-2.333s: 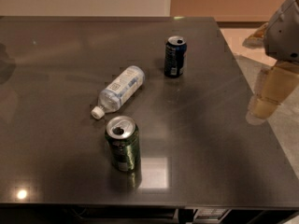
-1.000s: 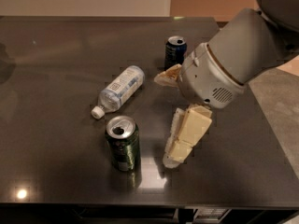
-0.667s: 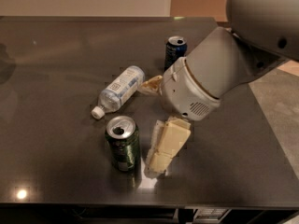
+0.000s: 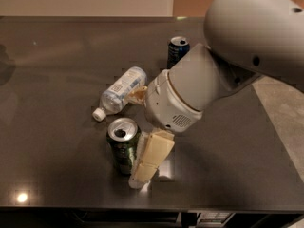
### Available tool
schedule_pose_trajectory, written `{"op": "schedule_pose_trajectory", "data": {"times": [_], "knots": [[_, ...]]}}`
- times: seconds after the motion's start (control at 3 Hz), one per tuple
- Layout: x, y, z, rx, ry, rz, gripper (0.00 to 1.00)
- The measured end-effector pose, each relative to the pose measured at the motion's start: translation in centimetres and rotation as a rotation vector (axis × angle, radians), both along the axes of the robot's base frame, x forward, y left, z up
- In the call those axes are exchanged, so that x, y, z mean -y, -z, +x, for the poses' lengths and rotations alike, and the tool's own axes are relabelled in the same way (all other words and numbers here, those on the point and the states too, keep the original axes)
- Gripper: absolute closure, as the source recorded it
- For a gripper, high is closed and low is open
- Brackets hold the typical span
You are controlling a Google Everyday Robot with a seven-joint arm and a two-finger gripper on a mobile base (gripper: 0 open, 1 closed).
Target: Knock green can over
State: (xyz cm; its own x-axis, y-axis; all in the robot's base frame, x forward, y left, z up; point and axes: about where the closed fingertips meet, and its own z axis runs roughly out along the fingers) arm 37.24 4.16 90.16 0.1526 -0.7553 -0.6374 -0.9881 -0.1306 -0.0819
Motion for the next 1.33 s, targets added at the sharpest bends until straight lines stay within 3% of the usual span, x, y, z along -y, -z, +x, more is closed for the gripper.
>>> {"op": "schedule_pose_trajectory", "data": {"times": [0.67,1.0,1.33], "knots": [[-1.4,1.7,0.5,-0.039,0.000,0.024,0.45],[-1.2,1.4,1.1,-0.061,0.010,0.035,0.69],[0.0,0.4,2.7,-0.068,0.031,-0.009,0.92]]}}
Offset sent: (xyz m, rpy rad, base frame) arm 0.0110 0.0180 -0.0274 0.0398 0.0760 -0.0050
